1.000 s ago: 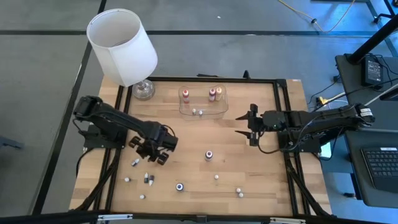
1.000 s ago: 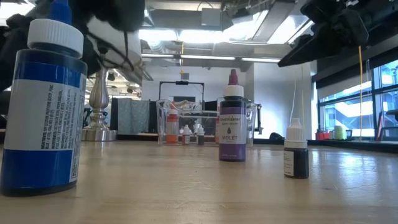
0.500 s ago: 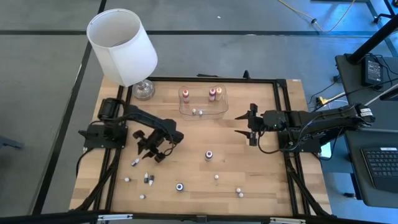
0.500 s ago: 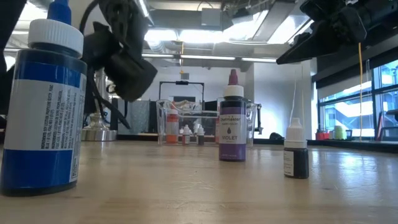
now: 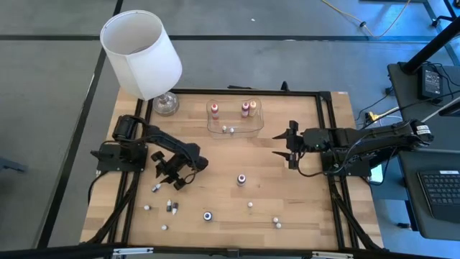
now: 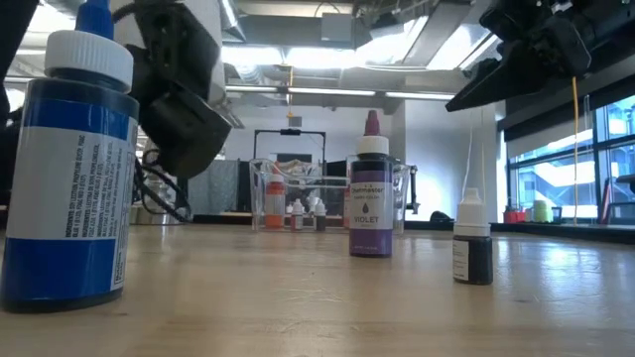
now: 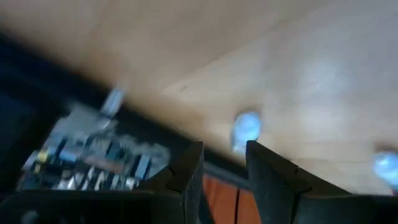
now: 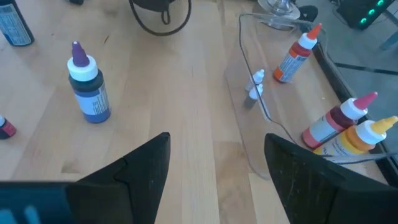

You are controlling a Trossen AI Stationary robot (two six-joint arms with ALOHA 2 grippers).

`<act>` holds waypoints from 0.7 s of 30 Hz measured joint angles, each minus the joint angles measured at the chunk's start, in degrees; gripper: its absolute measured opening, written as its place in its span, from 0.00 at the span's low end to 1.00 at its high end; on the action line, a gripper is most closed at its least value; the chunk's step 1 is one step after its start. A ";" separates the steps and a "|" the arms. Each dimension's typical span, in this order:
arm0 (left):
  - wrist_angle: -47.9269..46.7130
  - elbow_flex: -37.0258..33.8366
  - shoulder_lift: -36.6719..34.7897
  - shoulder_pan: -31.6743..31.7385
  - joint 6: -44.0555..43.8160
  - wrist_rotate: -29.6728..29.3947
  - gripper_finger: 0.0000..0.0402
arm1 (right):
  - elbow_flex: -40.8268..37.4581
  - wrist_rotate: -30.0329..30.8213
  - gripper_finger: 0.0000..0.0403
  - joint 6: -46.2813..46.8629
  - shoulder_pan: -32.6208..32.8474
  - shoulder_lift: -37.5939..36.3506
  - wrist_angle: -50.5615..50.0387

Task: Pick & Place food coloring
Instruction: Put the top small blue food coloring bottle into the transparent bin

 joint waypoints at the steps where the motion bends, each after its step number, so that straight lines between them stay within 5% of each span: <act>1: 2.42 -0.60 -0.86 -0.59 -0.65 0.03 0.29 | 0.00 0.00 0.65 0.01 0.00 0.00 -0.01; 5: 11.29 -3.01 -5.08 -1.85 -6.75 0.21 0.29 | 0.00 0.00 0.65 0.03 0.00 0.00 0.01; 21: 13.80 -8.67 -9.29 -8.60 -21.79 -0.25 0.29 | 0.00 0.00 0.65 0.03 -0.01 0.00 0.03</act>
